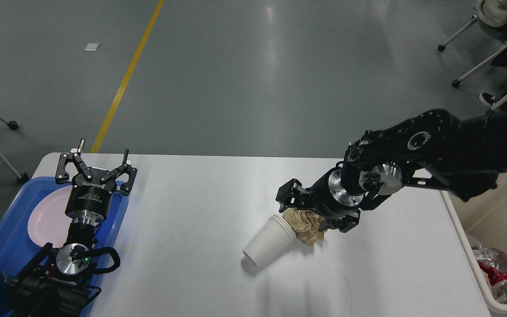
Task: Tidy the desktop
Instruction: 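Raise the right gripper and reach to the crumpled brown paper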
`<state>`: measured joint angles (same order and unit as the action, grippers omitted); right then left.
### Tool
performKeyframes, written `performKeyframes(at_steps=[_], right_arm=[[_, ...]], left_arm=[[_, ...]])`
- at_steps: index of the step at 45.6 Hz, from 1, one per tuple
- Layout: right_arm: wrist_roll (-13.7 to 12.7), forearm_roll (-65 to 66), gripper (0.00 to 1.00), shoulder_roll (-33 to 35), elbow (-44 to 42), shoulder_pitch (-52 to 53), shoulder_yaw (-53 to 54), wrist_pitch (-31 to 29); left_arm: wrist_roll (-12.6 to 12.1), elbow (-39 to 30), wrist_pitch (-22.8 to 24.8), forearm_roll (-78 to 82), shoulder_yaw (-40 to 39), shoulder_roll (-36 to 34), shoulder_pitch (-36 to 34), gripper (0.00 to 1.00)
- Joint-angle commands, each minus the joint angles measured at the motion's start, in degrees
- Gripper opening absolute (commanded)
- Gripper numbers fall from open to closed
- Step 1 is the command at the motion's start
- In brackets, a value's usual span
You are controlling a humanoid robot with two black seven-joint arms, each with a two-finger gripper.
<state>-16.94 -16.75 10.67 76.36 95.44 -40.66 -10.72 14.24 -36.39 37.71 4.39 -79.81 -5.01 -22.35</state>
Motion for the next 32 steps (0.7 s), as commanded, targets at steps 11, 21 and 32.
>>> performKeyframes(at_steps=[11,21,32], right_arm=[[-0.02,-1.37,1.00,-8.02,-23.00,-22.75,13.15,0.26],[-0.19,1.63,1.00,-8.91,-31.88,-26.89,12.71,1.05],[-0.19,4.62,1.00,-9.00,-36.11,-28.65,12.54,1.49]], left_arm=[[0.00,0.00,-0.01,0.00,0.00,0.00,0.02,0.96],[0.00,0.00,-0.01,0.00,0.00,0.00,0.02,0.96],[0.00,0.00,-0.01,0.00,0.00,0.00,0.02,0.96]])
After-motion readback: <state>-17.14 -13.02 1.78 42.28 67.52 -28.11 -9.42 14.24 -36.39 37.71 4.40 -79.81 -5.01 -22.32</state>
